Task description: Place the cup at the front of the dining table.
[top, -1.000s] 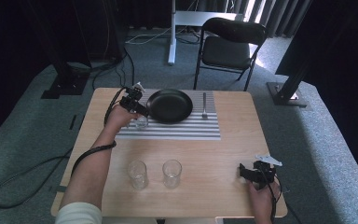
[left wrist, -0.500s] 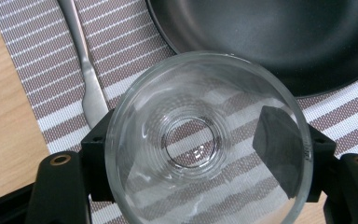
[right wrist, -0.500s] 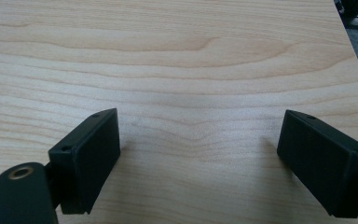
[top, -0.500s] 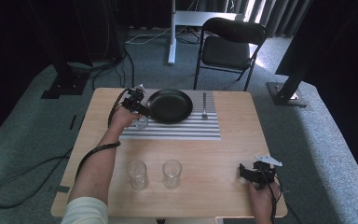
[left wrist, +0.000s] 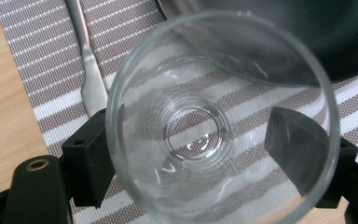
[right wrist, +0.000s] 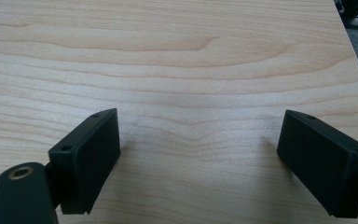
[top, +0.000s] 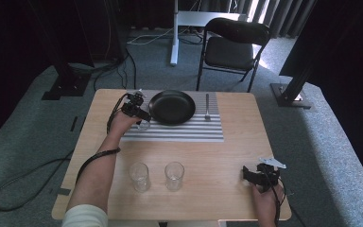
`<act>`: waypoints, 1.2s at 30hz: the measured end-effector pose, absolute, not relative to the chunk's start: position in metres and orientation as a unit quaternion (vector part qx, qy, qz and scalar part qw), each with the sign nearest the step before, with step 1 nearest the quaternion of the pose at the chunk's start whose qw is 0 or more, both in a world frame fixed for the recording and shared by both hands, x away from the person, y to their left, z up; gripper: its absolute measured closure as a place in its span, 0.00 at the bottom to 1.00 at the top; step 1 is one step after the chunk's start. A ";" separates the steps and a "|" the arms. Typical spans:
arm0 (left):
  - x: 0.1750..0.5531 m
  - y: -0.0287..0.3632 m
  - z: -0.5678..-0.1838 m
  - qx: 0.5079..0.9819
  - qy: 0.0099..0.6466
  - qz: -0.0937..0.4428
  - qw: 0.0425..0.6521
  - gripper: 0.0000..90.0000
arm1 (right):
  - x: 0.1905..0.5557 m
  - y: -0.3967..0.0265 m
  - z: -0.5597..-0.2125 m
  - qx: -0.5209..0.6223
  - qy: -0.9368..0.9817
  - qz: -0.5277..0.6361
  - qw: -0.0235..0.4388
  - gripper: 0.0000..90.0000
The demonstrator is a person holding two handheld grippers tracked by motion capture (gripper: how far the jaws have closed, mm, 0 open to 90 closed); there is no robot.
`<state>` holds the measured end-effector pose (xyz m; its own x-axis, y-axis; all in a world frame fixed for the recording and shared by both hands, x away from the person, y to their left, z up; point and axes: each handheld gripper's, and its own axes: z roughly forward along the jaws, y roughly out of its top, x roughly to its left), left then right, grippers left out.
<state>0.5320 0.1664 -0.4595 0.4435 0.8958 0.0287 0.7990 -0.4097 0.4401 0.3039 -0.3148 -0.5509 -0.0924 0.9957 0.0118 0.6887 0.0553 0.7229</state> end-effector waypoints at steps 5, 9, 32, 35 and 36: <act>0.523 0.169 -0.455 0.830 0.507 0.128 0.197 0.23 | 0.304 -0.315 -0.551 0.621 0.678 0.294 0.261 0.14; 0.517 0.169 -0.451 0.829 0.504 0.127 0.204 0.23 | 0.304 -0.315 -0.551 0.621 0.678 0.294 0.261 0.14; 0.481 0.192 -0.448 0.817 0.517 0.126 0.222 0.23 | 0.304 -0.315 -0.551 0.621 0.678 0.294 0.261 0.14; 0.475 0.197 -0.448 0.816 0.518 0.126 0.224 0.23 | 0.304 -0.315 -0.551 0.621 0.678 0.294 0.261 0.14; 0.475 0.197 -0.448 0.816 0.518 0.126 0.224 0.23 | 0.304 -0.315 -0.551 0.621 0.678 0.294 0.261 0.14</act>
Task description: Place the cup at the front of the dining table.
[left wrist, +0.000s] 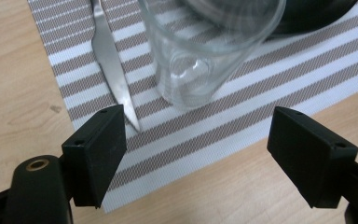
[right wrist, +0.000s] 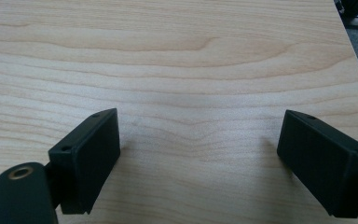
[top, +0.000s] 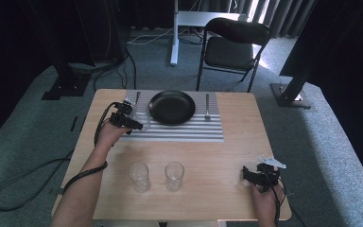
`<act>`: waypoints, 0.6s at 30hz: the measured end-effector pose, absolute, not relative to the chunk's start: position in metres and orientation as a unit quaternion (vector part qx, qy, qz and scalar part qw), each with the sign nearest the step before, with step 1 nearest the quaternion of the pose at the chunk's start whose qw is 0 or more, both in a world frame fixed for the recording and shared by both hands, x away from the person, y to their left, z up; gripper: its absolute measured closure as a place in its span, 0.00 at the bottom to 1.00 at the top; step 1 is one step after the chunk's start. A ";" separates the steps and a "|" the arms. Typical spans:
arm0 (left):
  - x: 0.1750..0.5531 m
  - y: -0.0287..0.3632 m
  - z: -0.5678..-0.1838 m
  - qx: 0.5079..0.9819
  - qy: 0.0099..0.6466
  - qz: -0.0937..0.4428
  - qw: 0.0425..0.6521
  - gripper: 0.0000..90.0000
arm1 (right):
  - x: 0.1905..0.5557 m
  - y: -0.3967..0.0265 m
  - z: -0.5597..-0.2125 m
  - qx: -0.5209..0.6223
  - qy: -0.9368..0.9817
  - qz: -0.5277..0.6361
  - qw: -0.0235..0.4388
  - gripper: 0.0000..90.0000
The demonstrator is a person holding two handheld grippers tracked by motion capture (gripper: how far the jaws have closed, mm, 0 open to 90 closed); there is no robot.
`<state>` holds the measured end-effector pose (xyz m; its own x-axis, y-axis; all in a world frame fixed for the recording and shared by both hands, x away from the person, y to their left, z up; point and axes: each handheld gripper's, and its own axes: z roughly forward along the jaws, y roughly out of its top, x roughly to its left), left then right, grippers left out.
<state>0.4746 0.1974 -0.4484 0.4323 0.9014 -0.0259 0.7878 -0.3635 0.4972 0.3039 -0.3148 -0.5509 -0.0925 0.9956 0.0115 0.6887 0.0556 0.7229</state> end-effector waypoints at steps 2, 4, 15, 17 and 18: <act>0.472 0.200 -0.449 0.816 0.518 0.127 0.223 0.23 | 0.304 -0.315 -0.551 0.621 0.678 0.294 0.261 0.14; 0.469 0.203 -0.450 0.815 0.518 0.125 0.226 0.23 | 0.304 -0.315 -0.551 0.621 0.678 0.294 0.261 0.14; 0.451 0.218 -0.445 0.807 0.526 0.130 0.233 0.23 | 0.304 -0.315 -0.551 0.621 0.678 0.294 0.261 0.14; 0.449 0.221 -0.445 0.808 0.528 0.124 0.232 0.23 | 0.304 -0.315 -0.551 0.621 0.678 0.294 0.261 0.14; 0.449 0.221 -0.445 0.808 0.528 0.124 0.232 0.23 | 0.304 -0.315 -0.551 0.621 0.678 0.294 0.261 0.14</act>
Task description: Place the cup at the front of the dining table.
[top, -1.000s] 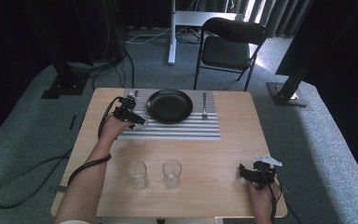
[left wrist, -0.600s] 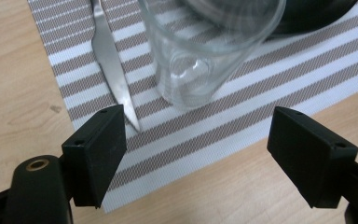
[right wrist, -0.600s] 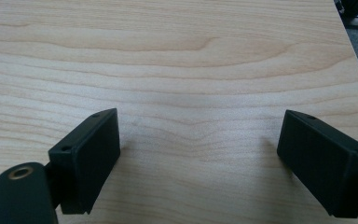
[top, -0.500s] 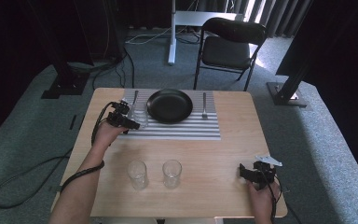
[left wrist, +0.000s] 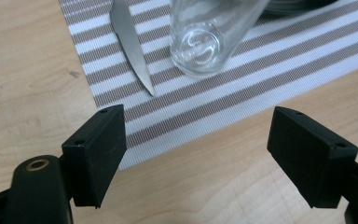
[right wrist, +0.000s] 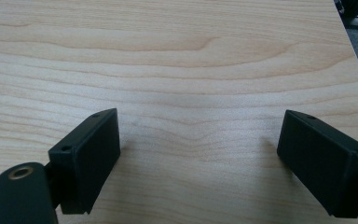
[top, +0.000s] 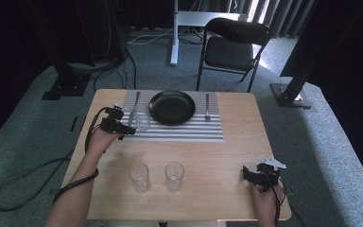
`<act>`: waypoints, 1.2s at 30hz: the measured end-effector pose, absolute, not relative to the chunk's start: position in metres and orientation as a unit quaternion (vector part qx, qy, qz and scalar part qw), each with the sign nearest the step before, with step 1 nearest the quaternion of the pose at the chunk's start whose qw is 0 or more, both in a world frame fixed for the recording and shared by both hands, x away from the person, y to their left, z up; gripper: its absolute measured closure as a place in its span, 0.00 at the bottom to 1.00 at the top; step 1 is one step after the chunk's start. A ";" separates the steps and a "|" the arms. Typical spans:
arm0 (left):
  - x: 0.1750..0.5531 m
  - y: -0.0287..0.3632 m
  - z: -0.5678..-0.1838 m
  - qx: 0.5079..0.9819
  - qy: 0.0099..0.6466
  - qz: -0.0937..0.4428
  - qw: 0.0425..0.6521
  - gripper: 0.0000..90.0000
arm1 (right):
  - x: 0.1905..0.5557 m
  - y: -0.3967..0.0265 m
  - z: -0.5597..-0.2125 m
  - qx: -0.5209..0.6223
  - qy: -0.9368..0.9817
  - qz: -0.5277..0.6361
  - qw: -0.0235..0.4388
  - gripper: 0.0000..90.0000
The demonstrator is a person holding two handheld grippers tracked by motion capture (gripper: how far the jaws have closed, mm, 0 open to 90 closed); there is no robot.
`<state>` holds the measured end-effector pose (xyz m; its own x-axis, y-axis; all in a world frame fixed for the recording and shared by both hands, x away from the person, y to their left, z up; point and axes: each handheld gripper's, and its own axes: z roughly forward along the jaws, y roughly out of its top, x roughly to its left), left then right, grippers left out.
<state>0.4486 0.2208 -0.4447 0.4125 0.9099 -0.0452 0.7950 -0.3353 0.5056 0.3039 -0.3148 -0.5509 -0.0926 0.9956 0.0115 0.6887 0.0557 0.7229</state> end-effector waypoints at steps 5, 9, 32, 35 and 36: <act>0.442 0.225 -0.441 0.807 0.527 0.126 0.235 0.23 | 0.304 -0.315 -0.551 0.621 0.678 0.294 0.261 0.14; 0.437 0.230 -0.441 0.802 0.530 0.129 0.243 0.23 | 0.304 -0.315 -0.551 0.621 0.678 0.294 0.261 0.14; 0.406 0.261 -0.441 0.784 0.547 0.137 0.260 0.23 | 0.304 -0.315 -0.551 0.621 0.678 0.294 0.261 0.14; 0.402 0.268 -0.442 0.781 0.551 0.141 0.259 0.23 | 0.304 -0.315 -0.551 0.621 0.678 0.294 0.261 0.14; 0.400 0.270 -0.443 0.779 0.552 0.142 0.260 0.23 | 0.304 -0.315 -0.551 0.621 0.678 0.294 0.261 0.14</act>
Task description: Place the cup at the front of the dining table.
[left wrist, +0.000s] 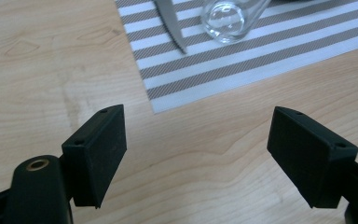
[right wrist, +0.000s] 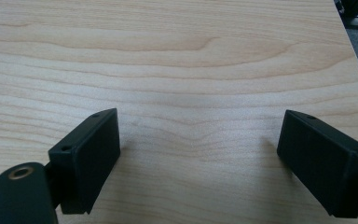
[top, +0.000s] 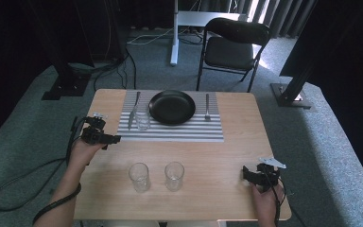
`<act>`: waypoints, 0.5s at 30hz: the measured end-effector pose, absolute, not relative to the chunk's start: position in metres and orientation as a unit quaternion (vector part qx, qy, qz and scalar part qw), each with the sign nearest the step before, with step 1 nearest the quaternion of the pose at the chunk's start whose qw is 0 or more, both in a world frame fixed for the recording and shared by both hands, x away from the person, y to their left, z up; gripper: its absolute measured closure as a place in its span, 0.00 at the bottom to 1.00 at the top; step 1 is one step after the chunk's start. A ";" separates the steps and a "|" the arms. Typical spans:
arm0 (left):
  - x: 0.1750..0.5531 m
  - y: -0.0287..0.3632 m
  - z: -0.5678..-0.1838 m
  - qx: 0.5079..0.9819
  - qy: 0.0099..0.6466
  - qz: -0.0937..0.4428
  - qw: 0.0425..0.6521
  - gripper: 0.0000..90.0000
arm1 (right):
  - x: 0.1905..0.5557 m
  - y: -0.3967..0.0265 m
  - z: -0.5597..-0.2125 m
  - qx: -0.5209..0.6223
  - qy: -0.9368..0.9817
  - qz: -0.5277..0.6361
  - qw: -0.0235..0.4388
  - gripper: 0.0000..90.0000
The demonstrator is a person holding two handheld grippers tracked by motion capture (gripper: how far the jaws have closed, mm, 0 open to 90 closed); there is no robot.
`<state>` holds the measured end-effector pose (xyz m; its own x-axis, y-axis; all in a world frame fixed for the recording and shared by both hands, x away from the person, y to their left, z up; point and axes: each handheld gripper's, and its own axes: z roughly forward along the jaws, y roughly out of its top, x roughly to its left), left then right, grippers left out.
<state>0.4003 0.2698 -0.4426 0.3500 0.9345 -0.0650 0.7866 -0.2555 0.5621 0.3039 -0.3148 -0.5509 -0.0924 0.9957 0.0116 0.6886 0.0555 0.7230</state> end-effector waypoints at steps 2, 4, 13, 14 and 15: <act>0.396 0.274 -0.443 0.776 0.555 0.146 0.262 0.23 | 0.304 -0.315 -0.551 0.621 0.678 0.294 0.261 0.14; 0.393 0.277 -0.444 0.774 0.556 0.147 0.263 0.23 | 0.304 -0.315 -0.551 0.621 0.678 0.294 0.261 0.14; 0.379 0.290 -0.453 0.768 0.566 0.146 0.262 0.23 | 0.304 -0.315 -0.551 0.621 0.678 0.294 0.261 0.14; 0.377 0.291 -0.455 0.767 0.567 0.147 0.261 0.23 | 0.304 -0.315 -0.551 0.621 0.678 0.294 0.261 0.14; 0.376 0.292 -0.456 0.766 0.569 0.147 0.262 0.23 | 0.304 -0.315 -0.551 0.621 0.678 0.294 0.261 0.14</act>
<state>0.3759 0.2918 -0.4559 0.3100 0.9479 -0.0732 0.7945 -0.2160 0.5676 0.3039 -0.3148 -0.5509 -0.0924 0.9957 0.0116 0.6888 0.0555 0.7228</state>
